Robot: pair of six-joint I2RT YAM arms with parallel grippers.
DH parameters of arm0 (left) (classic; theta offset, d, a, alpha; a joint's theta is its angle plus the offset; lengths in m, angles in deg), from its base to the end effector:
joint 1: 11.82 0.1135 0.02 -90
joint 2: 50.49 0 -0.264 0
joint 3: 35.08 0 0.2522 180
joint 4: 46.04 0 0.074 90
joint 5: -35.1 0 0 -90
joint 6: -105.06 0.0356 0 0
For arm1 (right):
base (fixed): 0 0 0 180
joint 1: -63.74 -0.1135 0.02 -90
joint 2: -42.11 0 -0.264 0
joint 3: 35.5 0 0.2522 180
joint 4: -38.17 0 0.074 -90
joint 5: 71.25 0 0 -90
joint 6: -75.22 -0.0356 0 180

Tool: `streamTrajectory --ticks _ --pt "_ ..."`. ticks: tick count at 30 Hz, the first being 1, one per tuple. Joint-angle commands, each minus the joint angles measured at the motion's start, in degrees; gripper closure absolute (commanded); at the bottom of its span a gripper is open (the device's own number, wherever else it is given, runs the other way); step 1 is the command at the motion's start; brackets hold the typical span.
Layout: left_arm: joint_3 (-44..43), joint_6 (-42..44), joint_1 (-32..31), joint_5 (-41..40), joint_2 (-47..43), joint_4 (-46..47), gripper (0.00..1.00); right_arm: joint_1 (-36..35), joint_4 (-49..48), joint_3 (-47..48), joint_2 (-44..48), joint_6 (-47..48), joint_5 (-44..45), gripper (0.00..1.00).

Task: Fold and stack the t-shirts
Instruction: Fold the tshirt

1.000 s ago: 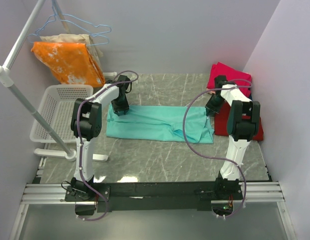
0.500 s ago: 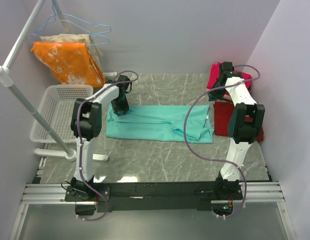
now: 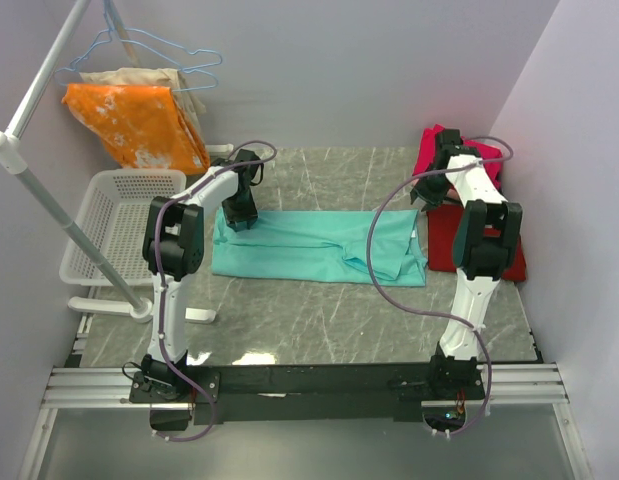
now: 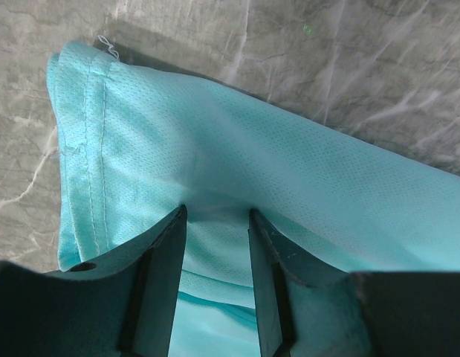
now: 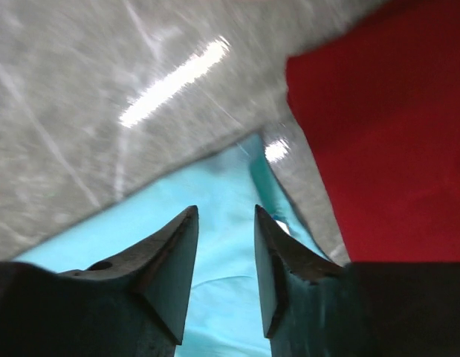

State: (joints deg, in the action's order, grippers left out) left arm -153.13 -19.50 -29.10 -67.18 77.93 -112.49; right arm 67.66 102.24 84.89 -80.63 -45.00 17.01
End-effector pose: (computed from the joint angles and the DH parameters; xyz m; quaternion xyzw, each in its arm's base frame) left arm 0.4386 -0.1285 0.1690 -0.1605 0.9746 0.0457 0.1491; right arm 0.4576 -0.0303 0.2248 0.2843 0.9366 0.0610 0.1956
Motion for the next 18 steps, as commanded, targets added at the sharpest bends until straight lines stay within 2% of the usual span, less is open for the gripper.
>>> streamTrajectory --ticks 1,5,11,18 --pt "-1.97 0.55 0.23 -1.17 1.39 -0.66 0.55 0.38 -1.43 -4.23 3.82 0.95 -0.11 0.55" --pt "-2.15 0.64 0.23 -1.09 1.57 -0.66 0.55 0.38 -3.28 -7.74 4.88 1.04 -0.81 0.56" --pt "-1.97 0.90 0.40 -1.18 1.48 -0.66 0.55 0.47 -5.39 -10.12 4.00 0.86 -0.64 0.64" --pt "-1.97 0.99 0.67 -1.09 1.48 -0.66 0.55 0.47 -6.27 -9.60 1.19 0.77 -1.95 0.66"
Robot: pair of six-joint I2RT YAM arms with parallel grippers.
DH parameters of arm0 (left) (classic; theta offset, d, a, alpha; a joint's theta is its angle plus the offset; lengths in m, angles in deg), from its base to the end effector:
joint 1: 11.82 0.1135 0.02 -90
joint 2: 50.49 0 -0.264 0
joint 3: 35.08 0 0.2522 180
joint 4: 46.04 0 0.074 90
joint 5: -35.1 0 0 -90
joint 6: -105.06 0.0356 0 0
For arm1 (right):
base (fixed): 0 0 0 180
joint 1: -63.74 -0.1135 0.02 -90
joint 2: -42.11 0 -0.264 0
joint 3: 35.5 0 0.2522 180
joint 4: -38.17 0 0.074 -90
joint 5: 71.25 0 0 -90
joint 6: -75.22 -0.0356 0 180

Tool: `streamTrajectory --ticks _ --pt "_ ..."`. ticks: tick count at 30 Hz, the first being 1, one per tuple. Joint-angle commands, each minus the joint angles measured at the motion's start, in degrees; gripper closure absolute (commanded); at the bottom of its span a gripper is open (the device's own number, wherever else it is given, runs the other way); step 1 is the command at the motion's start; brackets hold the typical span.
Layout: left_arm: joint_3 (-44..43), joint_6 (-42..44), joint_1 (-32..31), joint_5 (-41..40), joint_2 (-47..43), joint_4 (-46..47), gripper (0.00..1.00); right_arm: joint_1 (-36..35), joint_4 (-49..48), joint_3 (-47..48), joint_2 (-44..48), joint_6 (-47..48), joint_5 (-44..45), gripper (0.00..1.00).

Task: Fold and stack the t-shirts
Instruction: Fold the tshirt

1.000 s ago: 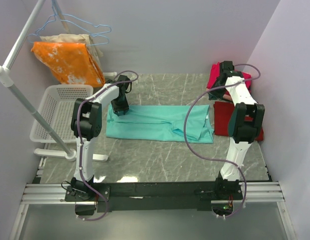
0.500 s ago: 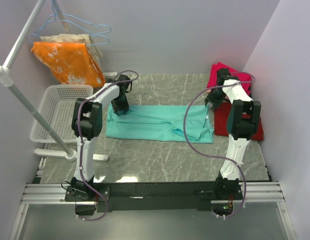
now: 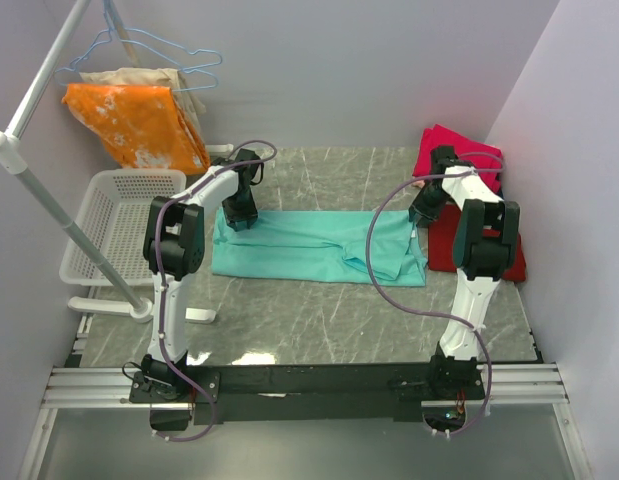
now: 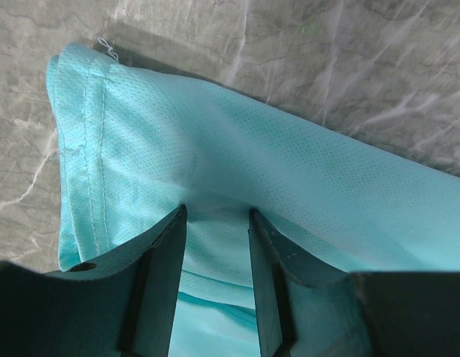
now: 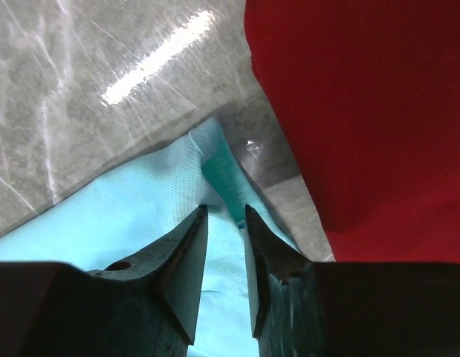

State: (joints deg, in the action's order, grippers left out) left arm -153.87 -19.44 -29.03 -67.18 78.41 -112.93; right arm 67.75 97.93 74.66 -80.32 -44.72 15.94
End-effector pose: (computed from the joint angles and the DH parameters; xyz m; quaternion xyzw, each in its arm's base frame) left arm 0.4402 -0.1284 0.1687 -0.1605 0.9748 0.0465 0.1476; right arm 0.4409 -0.0292 0.1785 0.2846 0.9455 0.0586 0.1467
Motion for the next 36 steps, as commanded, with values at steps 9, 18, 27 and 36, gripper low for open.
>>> streamTrajectory --ticks 9,18,27,36 --pt "-0.96 0.93 0.86 -0.91 0.74 -0.31 0.55 0.38 -2.06 1.42 -1.40 0.67 -3.08 0.73" --pt "-0.79 0.84 0.95 -0.91 0.12 -0.40 0.55 0.38 0.14 3.18 -3.52 1.81 -2.99 0.85" --pt "-0.44 0.40 0.95 -1.70 0.03 -0.58 0.55 0.38 -0.56 3.27 0.43 0.93 -1.15 1.00" --pt "-0.08 0.31 1.04 -1.97 0.03 -0.66 0.55 0.38 -1.96 7.48 4.92 -0.48 -2.20 1.00"
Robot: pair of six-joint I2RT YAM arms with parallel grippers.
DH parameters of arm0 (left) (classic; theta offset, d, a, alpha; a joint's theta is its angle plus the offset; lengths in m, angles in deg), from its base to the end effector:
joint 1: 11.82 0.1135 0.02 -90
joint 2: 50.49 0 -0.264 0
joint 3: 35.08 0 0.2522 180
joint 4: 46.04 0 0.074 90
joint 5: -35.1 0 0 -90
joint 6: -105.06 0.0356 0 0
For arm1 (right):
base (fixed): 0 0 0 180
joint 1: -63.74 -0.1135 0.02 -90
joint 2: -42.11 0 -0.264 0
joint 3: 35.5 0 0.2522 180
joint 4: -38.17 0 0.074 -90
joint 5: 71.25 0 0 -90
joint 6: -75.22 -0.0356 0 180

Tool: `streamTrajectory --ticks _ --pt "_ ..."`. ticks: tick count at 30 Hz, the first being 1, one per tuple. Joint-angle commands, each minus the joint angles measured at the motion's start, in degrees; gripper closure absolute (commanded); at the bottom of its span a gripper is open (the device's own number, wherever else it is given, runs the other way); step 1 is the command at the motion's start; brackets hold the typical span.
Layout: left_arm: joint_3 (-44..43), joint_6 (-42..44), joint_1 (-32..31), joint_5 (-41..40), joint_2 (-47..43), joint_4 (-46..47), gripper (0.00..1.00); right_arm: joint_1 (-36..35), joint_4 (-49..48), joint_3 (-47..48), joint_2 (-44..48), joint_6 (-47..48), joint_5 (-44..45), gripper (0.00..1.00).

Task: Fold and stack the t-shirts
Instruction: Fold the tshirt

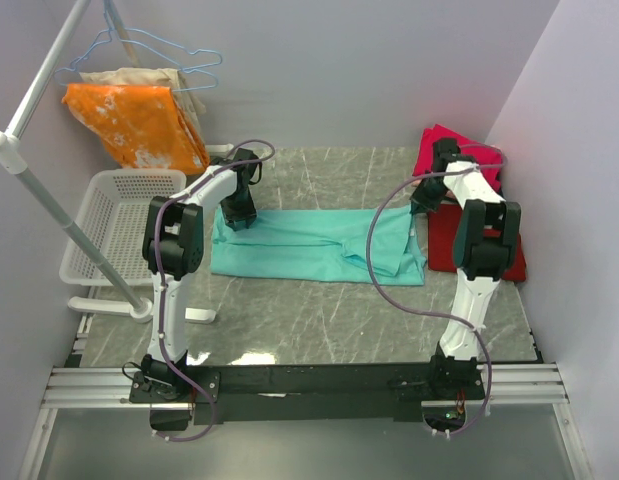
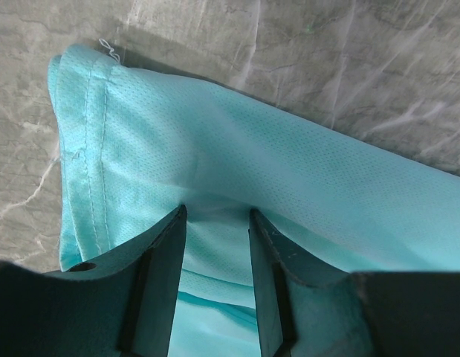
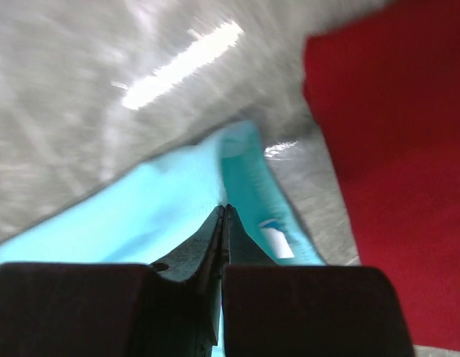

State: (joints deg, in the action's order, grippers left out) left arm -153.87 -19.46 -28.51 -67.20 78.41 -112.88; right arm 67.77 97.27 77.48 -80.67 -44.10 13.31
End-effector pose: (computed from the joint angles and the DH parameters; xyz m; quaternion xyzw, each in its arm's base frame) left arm 0.4415 -0.1245 0.1687 -0.1651 0.9740 0.0472 0.1479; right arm 0.4500 -0.0283 0.1904 0.2735 0.9432 0.0856 0.1682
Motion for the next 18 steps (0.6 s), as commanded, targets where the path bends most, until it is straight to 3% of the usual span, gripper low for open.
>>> streamTrajectory --ticks 1,13,14,16,18 --pt "-0.17 0.33 0.52 -1.86 -0.05 -0.62 0.55 0.36 -1.40 5.71 5.18 -1.18 0.25 1.00" --pt "-0.79 0.42 0.52 -1.94 0.03 -0.97 0.55 0.45 5.90 15.66 -4.04 -1.70 2.00 1.00" --pt "-0.70 0.42 0.52 -1.94 0.03 -0.89 0.55 0.45 6.68 15.22 -4.13 -1.70 2.61 0.85" --pt "-0.61 0.42 0.52 -1.86 0.03 -0.80 0.55 0.36 7.13 13.38 -3.96 -1.44 3.32 0.70" --pt "-0.26 0.42 0.52 -1.59 0.03 -0.36 0.55 0.45 7.22 11.88 -3.35 -0.83 3.85 0.46"
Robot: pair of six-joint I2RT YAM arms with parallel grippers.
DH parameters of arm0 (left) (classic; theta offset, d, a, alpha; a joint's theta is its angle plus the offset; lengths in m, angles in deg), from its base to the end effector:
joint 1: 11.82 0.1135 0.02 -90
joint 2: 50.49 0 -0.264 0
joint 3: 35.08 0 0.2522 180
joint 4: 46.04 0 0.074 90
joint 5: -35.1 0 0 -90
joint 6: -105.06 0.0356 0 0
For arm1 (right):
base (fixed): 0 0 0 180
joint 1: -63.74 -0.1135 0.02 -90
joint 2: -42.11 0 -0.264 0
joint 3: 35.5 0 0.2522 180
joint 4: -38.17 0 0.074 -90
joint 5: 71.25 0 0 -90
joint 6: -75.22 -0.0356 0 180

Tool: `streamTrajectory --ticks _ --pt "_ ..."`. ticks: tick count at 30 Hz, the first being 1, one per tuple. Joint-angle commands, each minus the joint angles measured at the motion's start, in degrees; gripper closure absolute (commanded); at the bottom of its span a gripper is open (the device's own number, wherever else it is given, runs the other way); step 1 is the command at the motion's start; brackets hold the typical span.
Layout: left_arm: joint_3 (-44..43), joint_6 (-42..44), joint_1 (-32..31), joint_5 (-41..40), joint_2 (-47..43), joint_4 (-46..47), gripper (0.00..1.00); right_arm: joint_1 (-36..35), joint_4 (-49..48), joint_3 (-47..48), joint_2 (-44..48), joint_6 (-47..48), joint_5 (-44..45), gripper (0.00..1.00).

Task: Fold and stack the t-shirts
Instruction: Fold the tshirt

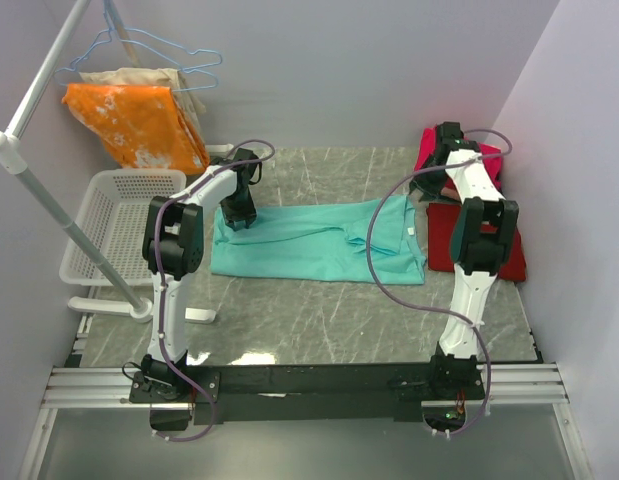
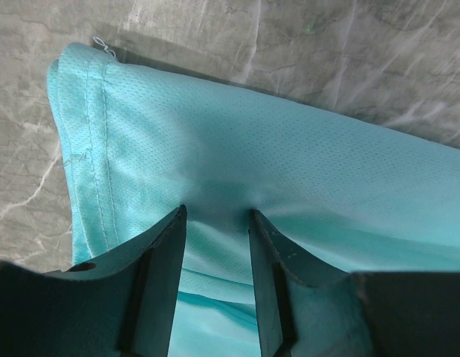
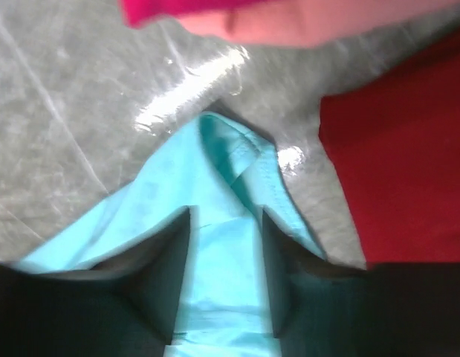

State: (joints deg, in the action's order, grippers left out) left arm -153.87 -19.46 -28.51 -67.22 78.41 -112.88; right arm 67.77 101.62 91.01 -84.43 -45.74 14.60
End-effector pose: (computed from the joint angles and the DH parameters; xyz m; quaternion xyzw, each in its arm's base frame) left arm 0.4415 -0.1244 0.1687 -0.1651 0.9740 0.0473 0.1480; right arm 0.4773 -0.0310 0.2275 0.2845 0.9302 0.0876 0.2147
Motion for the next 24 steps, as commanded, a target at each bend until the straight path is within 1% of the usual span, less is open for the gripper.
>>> streamTrajectory --ticks 1,2,5,8,12,15,16,19,22,24 --pt "-0.26 0.33 0.52 -1.66 -0.05 -0.27 0.55 0.45 3.04 -2.79 0.59 0.90 3.08 0.41" --pt "-0.09 0.25 0.52 -1.83 -0.05 -0.27 0.55 0.45 2.78 -3.41 1.03 0.64 3.70 0.38" --pt "-0.17 0.42 0.52 -2.36 -0.14 0.08 0.55 0.27 -0.28 -7.62 4.62 1.17 2.56 0.38" --pt "0.70 0.68 0.52 -2.98 -1.28 1.39 0.55 -0.51 -2.49 -11.75 9.46 2.30 1.24 0.42" --pt "1.59 1.04 0.52 -2.98 -3.22 3.42 0.55 -2.53 -0.56 -14.57 12.98 3.97 1.16 0.45" --pt "1.67 1.21 0.52 -2.63 -4.09 4.21 0.55 -3.77 -1.35 -19.92 15.52 4.41 0.02 0.46" --pt "1.67 1.30 0.52 -2.45 -4.36 4.30 0.55 -4.81 -1.96 -23.07 16.40 4.33 -0.34 0.47" --pt "1.76 1.48 0.52 -1.84 -4.54 4.83 0.55 -6.66 -3.90 -27.39 18.70 4.15 -1.66 0.47" --pt "1.85 1.74 0.34 -1.22 -4.97 5.26 0.55 -7.98 -4.78 -28.29 18.70 4.42 -2.97 0.51" --pt "2.81 2.00 0.08 -1.66 -5.94 6.67 0.55 -10.18 -4.61 -27.76 18.00 4.85 -2.80 0.52"
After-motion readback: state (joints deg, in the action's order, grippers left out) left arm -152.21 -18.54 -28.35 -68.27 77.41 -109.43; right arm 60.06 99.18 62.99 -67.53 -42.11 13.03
